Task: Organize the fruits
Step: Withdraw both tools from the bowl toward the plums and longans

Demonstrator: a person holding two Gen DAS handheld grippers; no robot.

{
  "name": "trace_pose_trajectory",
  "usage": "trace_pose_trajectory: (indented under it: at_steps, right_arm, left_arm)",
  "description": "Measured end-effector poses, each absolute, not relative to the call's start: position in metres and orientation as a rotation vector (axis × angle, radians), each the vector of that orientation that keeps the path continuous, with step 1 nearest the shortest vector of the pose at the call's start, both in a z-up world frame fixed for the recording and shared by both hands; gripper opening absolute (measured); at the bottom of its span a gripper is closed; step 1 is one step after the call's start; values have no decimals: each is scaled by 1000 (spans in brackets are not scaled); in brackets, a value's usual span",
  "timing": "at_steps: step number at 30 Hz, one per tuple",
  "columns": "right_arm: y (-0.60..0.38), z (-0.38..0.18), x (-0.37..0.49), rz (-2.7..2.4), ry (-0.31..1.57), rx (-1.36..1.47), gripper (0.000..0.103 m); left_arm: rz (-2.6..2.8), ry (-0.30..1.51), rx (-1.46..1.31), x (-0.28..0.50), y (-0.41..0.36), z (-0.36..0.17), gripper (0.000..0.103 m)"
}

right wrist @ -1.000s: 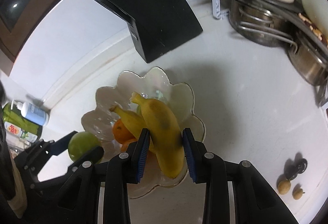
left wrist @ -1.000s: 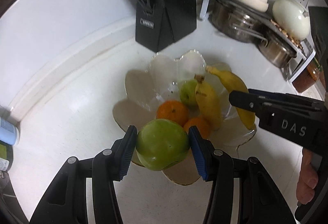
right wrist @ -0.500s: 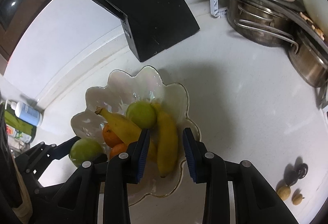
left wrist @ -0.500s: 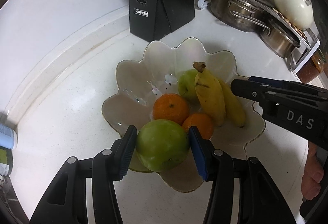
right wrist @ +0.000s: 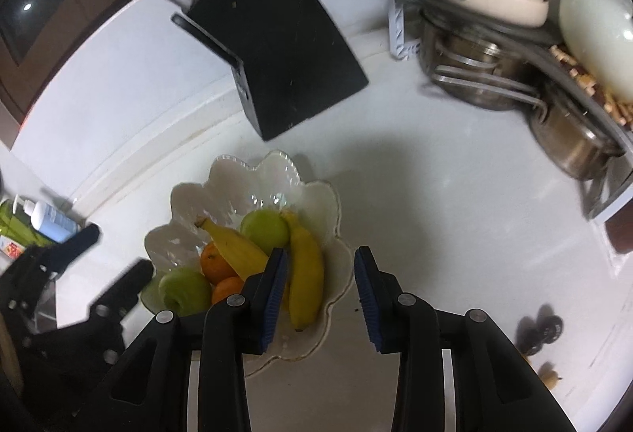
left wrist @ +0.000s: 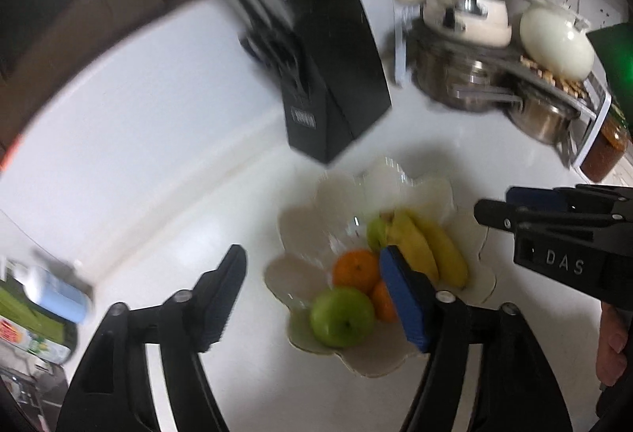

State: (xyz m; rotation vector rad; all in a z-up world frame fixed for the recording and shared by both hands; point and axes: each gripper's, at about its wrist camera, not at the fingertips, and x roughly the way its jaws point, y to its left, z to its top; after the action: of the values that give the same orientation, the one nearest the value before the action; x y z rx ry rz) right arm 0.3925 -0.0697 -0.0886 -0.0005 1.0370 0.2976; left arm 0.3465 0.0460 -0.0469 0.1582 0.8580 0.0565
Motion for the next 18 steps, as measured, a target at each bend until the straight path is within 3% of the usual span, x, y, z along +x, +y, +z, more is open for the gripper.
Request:
trace_pose_trajectory:
  at_steps: [6,18]
  right_arm:
    - [-91,-54,375,220,922,-10,58]
    - [-141,-9,339,90,805,-27,60]
  left_arm:
    - [69,761,185,336,35,-20,84]
    - [-58,705,185,321,-11,3,84]
